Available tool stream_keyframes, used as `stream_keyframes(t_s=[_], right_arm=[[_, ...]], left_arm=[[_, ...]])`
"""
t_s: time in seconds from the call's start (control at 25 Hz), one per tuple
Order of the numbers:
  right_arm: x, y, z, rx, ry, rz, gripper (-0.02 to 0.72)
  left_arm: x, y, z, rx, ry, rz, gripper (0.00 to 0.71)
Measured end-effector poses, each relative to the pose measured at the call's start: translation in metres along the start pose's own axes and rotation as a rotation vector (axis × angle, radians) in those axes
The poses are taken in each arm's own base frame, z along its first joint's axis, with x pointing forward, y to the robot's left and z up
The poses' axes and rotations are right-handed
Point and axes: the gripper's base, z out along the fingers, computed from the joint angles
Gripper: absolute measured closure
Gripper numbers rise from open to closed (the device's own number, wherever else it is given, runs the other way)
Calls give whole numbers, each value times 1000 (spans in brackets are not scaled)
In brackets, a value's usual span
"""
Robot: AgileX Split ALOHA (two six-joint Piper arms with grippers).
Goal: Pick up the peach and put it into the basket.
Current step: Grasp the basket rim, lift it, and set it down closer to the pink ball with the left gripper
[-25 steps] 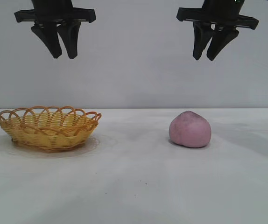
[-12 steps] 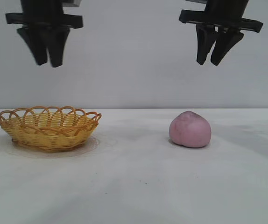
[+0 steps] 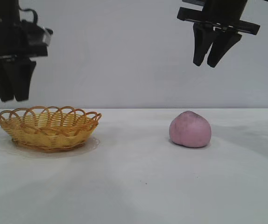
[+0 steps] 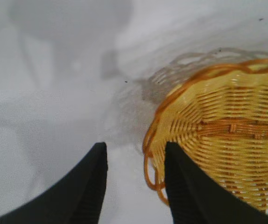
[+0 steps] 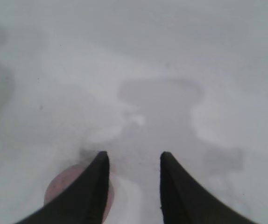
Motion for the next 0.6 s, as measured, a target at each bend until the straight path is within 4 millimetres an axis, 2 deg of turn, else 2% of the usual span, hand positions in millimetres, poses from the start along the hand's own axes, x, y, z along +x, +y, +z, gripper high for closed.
stream_keyframes(t_s=[0.24,0.36,0.4,0.56,0.6], right_arm=[[0,0,0,-2,3,-8,492],[0,0,0,-2,5,-10,492],[0,0,0,-2,4,-11,492],[0,0,0,-2,4,-13,492],[1,0,0,-3,7,-13,492]], left_arm=[[1,2,31,22,64,-7,422],[1,1,34,43,70,-18,614],[2,0,33,47,71,-18,641],[14,1,23,86,39,-68,637],[21,2,22,105,27,-96,710]])
